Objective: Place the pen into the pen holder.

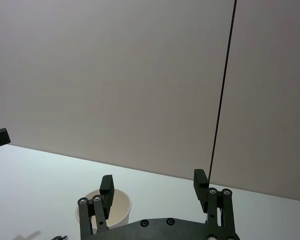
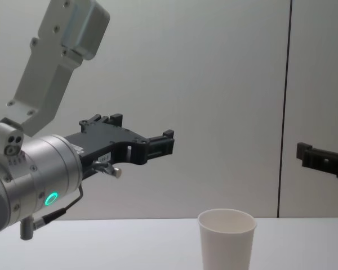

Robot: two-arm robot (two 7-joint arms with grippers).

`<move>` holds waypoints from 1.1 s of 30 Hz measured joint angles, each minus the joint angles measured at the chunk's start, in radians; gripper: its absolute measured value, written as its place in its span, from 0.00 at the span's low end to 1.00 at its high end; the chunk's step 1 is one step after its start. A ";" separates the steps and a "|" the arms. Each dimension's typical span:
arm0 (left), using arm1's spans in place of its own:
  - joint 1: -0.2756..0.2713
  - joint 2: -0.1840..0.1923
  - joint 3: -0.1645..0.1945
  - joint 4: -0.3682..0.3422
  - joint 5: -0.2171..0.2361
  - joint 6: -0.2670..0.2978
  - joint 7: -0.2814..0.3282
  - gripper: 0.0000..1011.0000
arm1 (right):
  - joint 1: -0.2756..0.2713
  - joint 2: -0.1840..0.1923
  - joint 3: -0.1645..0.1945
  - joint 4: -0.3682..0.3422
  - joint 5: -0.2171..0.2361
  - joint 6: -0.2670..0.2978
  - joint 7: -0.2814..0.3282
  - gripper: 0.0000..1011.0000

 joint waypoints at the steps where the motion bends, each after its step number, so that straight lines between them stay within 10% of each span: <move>1: 0.000 0.000 0.000 0.000 0.000 0.000 0.000 0.99 | 0.001 -0.001 0.000 0.000 -0.001 0.001 0.000 0.99; 33: 0.000 0.000 0.000 0.000 0.000 0.000 0.000 0.99 | 0.074 -0.089 -0.038 0.077 -0.083 0.260 -0.058 0.99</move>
